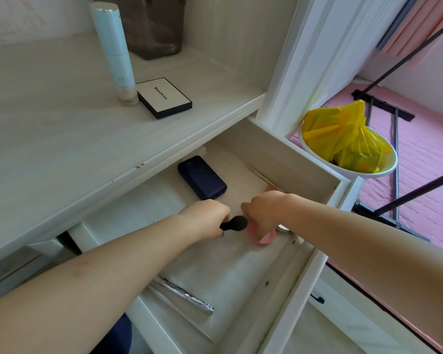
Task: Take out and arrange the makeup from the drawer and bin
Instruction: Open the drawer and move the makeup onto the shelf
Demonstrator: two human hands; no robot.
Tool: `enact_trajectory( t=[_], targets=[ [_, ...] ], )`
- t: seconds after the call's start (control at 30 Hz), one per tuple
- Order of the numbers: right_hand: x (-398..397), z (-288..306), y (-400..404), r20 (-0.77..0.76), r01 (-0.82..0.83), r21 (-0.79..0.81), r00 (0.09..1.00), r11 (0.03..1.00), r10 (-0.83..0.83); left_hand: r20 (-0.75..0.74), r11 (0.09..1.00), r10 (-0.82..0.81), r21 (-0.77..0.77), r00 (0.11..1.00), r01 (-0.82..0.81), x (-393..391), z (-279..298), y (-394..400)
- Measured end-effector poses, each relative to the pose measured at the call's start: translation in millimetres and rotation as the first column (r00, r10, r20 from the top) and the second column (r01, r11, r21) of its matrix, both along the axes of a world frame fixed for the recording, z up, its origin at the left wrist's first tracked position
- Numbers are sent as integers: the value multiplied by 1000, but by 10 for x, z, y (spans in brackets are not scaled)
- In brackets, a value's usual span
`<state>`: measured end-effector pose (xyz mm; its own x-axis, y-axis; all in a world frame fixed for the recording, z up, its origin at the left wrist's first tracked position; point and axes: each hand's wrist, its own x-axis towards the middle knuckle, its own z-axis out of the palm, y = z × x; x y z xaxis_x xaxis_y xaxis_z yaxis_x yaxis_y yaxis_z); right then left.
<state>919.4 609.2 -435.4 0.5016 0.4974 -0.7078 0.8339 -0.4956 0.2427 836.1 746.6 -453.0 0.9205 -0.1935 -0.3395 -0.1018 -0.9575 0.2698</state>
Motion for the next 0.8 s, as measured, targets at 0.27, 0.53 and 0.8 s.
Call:
enact_trajectory(
  t=[0.27,0.53,0.8],
  targets=[
    [-21,-65,-70,-33,85,-44,996,995,-86,2,953,210,-223,978,-205,-79,201,93],
    [-265,-10,-68,53,142,-194,990,971,-134,104,883,365,-354,925,-308,-163,499,291],
    [-179,546,122,-94,335,235,942,912,-322,185,851,418,-422,890,-312,-265,897,428]
  ],
)
